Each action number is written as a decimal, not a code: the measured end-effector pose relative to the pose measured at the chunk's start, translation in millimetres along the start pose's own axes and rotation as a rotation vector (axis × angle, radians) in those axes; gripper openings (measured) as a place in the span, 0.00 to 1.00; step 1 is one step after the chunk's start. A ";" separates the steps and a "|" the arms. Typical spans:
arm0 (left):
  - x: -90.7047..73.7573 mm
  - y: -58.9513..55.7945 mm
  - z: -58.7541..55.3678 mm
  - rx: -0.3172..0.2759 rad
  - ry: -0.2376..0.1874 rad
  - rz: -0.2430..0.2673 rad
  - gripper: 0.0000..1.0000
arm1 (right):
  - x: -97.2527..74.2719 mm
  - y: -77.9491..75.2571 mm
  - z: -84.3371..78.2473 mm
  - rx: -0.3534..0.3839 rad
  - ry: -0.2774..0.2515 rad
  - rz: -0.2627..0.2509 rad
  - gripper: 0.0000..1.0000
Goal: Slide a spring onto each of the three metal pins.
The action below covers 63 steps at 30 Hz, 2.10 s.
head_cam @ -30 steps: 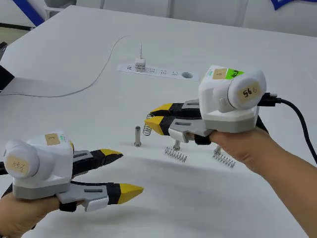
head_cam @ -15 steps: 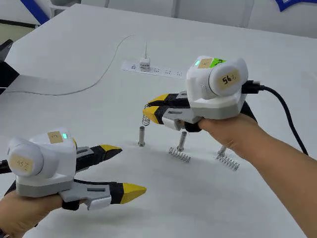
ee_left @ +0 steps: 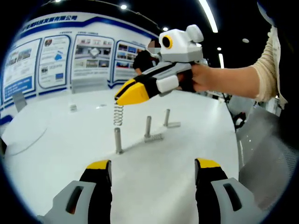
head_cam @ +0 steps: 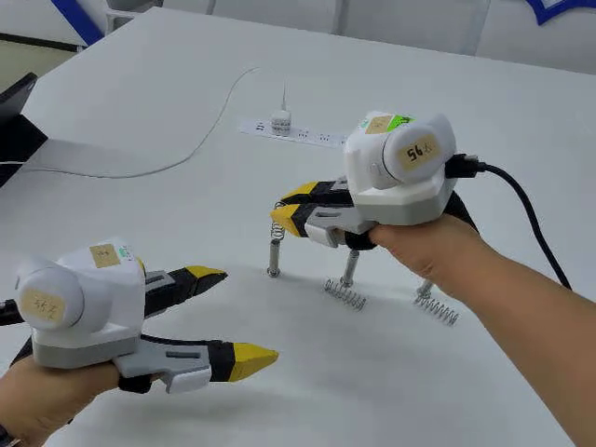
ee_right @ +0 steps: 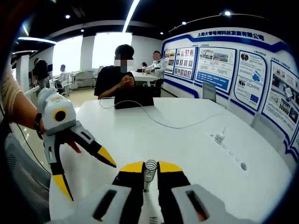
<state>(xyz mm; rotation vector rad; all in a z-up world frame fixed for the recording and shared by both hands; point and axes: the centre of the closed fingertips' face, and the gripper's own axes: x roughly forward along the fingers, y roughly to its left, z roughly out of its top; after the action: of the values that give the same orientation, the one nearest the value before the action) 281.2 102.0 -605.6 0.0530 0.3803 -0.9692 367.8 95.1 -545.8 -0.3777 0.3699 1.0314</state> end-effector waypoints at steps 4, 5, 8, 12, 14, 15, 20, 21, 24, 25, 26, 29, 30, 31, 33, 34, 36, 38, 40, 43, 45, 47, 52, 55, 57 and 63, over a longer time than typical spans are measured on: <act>-0.9 1.1 -1.2 -0.004 0.002 0.005 0.74 | 2.5 -1.1 -3.6 0.006 0.009 0.004 0.11; -0.9 1.1 -1.3 -0.004 0.002 0.005 0.74 | 2.8 -0.7 -4.1 0.009 0.010 0.007 0.11; -1.0 1.6 -2.2 -0.006 0.004 0.007 0.74 | 4.1 -1.0 -5.5 0.007 0.013 0.009 0.11; -0.7 2.0 -2.9 -0.009 0.005 0.008 0.75 | 6.0 -2.0 -8.9 0.004 0.021 0.009 0.11; -0.8 2.2 -3.2 -0.009 0.006 0.008 0.74 | 7.2 -1.8 -10.6 0.008 0.023 0.011 0.11; -0.8 2.4 -3.3 -0.009 0.007 0.009 0.75 | 7.8 -1.9 -11.6 0.008 0.026 0.011 0.11; -1.5 3.2 -4.4 -0.011 0.009 0.010 0.74 | 12.6 -2.9 -16.0 0.012 0.034 0.012 0.11; -1.6 3.3 -4.6 -0.012 0.010 0.010 0.74 | 13.9 -2.5 -17.0 0.011 0.036 0.013 0.11; -1.7 4.3 -5.7 -0.014 0.013 0.011 0.74 | 17.6 -0.8 -20.4 0.006 0.045 0.016 0.11; -1.6 4.2 -5.7 -0.014 0.013 0.011 0.74 | 18.4 -0.6 -21.6 0.005 0.048 0.016 0.11; -1.5 4.1 -5.8 -0.014 0.013 0.010 0.74 | 19.5 -0.4 -23.7 0.003 0.054 0.016 0.11; -1.2 3.3 -5.9 -0.014 0.014 0.009 0.74 | 21.8 -0.6 -27.6 0.006 0.061 0.015 0.11; -1.2 3.4 -6.1 -0.014 0.015 0.010 0.74 | 22.3 -0.4 -28.9 0.006 0.065 0.014 0.11; -1.1 3.0 -5.9 -0.015 0.015 0.010 0.74 | 23.2 -0.5 -30.9 0.005 0.071 0.012 0.11; -1.1 2.7 -5.5 -0.016 0.013 0.010 0.74 | 24.7 0.0 -33.5 0.007 0.077 0.015 0.11; -1.1 2.8 -5.6 -0.015 0.014 0.011 0.74 | 25.3 0.7 -35.0 0.007 0.082 0.016 0.11; -1.1 2.5 -5.2 -0.016 0.014 0.010 0.74 | 27.0 2.0 -37.5 0.004 0.089 0.016 0.11; -1.1 2.7 -5.2 -0.014 0.015 0.011 0.74 | 28.4 3.0 -39.5 0.003 0.096 0.018 0.11; -1.2 2.8 -4.7 -0.016 0.012 0.011 0.74 | 30.4 3.7 -41.6 -0.001 0.102 0.017 0.11; -1.4 2.7 -4.9 -0.016 0.014 0.011 0.74 | 32.1 5.1 -45.2 -0.002 0.112 0.018 0.11; -1.8 2.7 -5.0 -0.017 0.014 0.012 0.74 | 32.7 6.1 -48.0 0.000 0.119 0.019 0.11; -2.2 3.1 -5.4 -0.019 0.014 0.013 0.74 | 33.7 6.0 -51.0 0.001 0.126 0.016 0.11; -2.6 3.2 -5.4 -0.018 0.015 0.012 0.74 | 35.8 6.6 -55.4 0.009 0.138 0.016 0.12; -2.5 3.3 -5.1 -0.020 0.016 0.013 0.74 | 36.0 7.5 -57.3 0.004 0.136 0.016 0.12; -2.5 3.6 -5.0 -0.020 0.016 0.012 0.74 | 36.0 6.9 -57.1 0.007 0.135 0.014 0.12; -1.0 3.6 -3.4 -0.015 0.018 0.009 0.74 | 33.3 5.7 -57.2 -0.004 0.135 0.008 0.12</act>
<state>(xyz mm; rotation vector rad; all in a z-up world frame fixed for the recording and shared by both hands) 282.6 105.6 -608.8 0.0493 0.4034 -0.9578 371.4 95.9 -612.2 -0.4513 0.4909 1.0170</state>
